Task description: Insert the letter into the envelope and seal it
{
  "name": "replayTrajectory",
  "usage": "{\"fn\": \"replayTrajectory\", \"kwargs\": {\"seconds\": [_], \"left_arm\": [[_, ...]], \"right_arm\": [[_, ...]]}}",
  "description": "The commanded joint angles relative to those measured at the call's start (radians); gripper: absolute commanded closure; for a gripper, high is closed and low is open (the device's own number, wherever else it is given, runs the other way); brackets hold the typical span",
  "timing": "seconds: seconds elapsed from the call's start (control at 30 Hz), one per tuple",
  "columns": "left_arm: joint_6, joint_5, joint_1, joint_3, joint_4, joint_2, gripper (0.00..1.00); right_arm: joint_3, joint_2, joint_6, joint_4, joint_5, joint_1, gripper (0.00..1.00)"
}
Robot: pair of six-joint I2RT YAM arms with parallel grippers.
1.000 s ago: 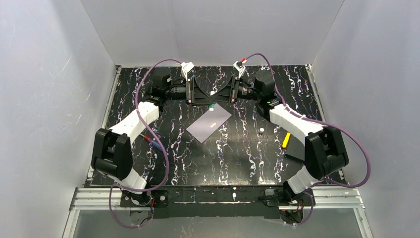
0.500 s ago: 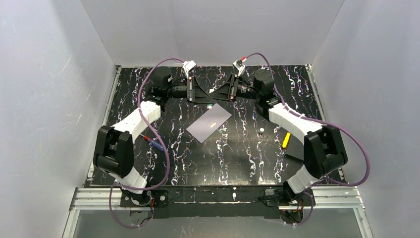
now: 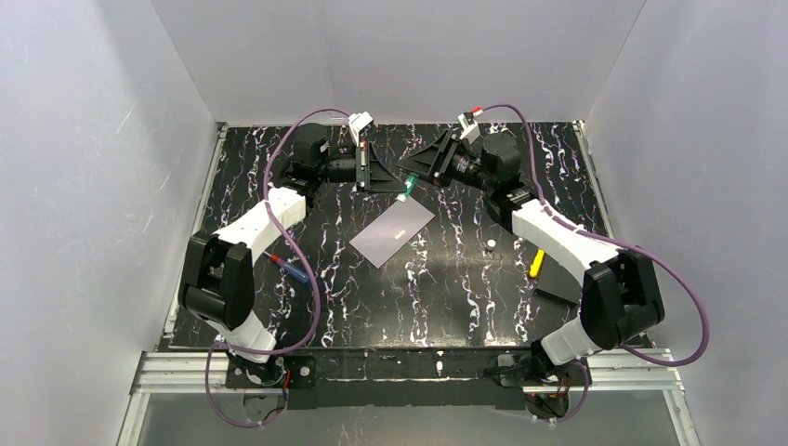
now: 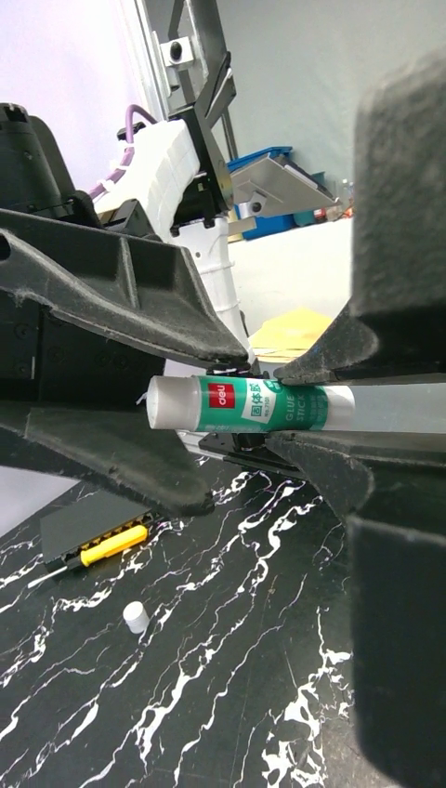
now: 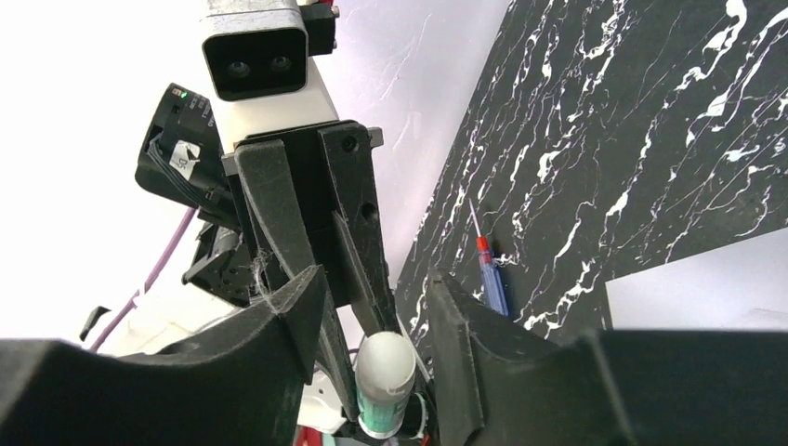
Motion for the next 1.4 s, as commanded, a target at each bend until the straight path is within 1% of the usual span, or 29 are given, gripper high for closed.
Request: {"fn": "replayTrajectory", "kwargs": {"seconds": [0.0, 0.03, 0.07, 0.13, 0.2, 0.27, 0.33, 0.43, 0.5, 0.57, 0.77, 0.8, 0.87, 0.9, 0.93, 0.97, 1.0, 1.03, 1.1, 1.17, 1.27, 1.3, 1.33, 1.37], "left_arm": [[-0.012, -0.039, 0.001, 0.031, 0.022, -0.006, 1.0], [-0.018, -0.052, 0.002, 0.027, 0.022, -0.002, 1.0], [-0.027, -0.067, 0.002, 0.022, 0.022, 0.003, 1.0], [-0.044, -0.098, 0.002, 0.012, 0.022, 0.01, 1.0], [-0.053, -0.115, 0.002, 0.005, 0.024, 0.014, 1.0], [-0.057, -0.137, 0.002, -0.001, 0.024, 0.011, 1.0], [-0.061, -0.157, 0.003, -0.006, 0.022, 0.005, 1.0], [-0.064, -0.164, 0.004, -0.005, 0.024, 0.006, 1.0], [-0.069, -0.157, 0.004, 0.0, 0.022, 0.01, 1.0], [-0.075, -0.144, 0.003, 0.001, 0.023, 0.015, 1.0], [-0.074, -0.107, 0.004, -0.007, 0.022, 0.007, 1.0], [-0.075, -0.099, 0.004, -0.008, 0.022, 0.007, 1.0], [-0.077, -0.089, 0.002, -0.007, 0.023, 0.009, 1.0], [-0.078, -0.084, 0.003, -0.006, 0.022, 0.013, 0.97], [-0.08, -0.081, 0.004, -0.003, 0.022, 0.017, 0.9], [-0.082, -0.081, 0.003, 0.0, 0.023, 0.021, 0.8], [-0.084, -0.081, 0.003, 0.005, 0.022, 0.026, 0.75], [-0.087, -0.081, 0.004, 0.01, 0.022, 0.032, 0.71], [-0.098, -0.085, 0.004, 0.023, 0.022, 0.048, 0.7], [-0.117, -0.086, 0.003, 0.036, 0.023, 0.065, 0.71], [-0.122, -0.082, 0.003, 0.052, 0.023, 0.081, 0.81], [-0.122, -0.081, 0.003, 0.053, 0.024, 0.082, 0.83], [-0.122, -0.078, 0.003, 0.054, 0.023, 0.083, 0.87], [-0.12, -0.073, 0.004, 0.054, 0.024, 0.083, 0.95]], "right_arm": [[-0.008, -0.013, 0.071, 0.044, 0.029, 0.008, 0.5], [-0.006, -0.01, 0.071, 0.039, 0.028, 0.009, 0.5], [-0.004, -0.011, 0.059, 0.025, 0.033, 0.01, 0.48], [-0.002, -0.029, 0.021, -0.046, 0.085, 0.01, 0.39], [-0.017, -0.059, -0.005, -0.066, 0.14, 0.01, 0.34], [-0.034, -0.083, -0.008, -0.075, 0.176, 0.011, 0.31], [-0.035, -0.094, -0.005, -0.106, 0.189, 0.01, 0.32], [-0.045, -0.1, 0.009, -0.114, 0.183, 0.01, 0.39], [-0.053, -0.104, 0.015, -0.101, 0.187, 0.01, 0.48], [-0.053, -0.1, 0.014, -0.095, 0.195, 0.01, 0.53], [-0.035, -0.061, -0.008, -0.085, 0.205, 0.01, 0.6], [-0.028, -0.052, -0.015, -0.088, 0.205, 0.01, 0.63], [-0.013, -0.036, -0.027, -0.087, 0.191, 0.01, 0.72], [-0.005, -0.027, -0.035, -0.085, 0.18, 0.01, 0.76], [0.001, -0.022, -0.041, -0.081, 0.166, 0.01, 0.79], [0.006, -0.018, -0.048, -0.075, 0.148, 0.011, 0.82], [0.011, -0.012, -0.057, -0.072, 0.131, 0.012, 0.83], [0.016, -0.007, -0.067, -0.064, 0.107, 0.012, 0.84], [0.024, 0.008, -0.074, -0.05, 0.054, 0.015, 0.84], [0.031, 0.022, -0.073, -0.028, 0.009, 0.021, 0.84], [0.033, 0.025, -0.066, -0.019, -0.004, 0.021, 0.83], [0.033, 0.024, -0.059, -0.014, -0.001, 0.022, 0.82], [0.035, 0.024, -0.05, -0.009, 0.002, 0.021, 0.81], [0.039, 0.027, -0.043, -0.005, 0.002, 0.021, 0.79]]}}
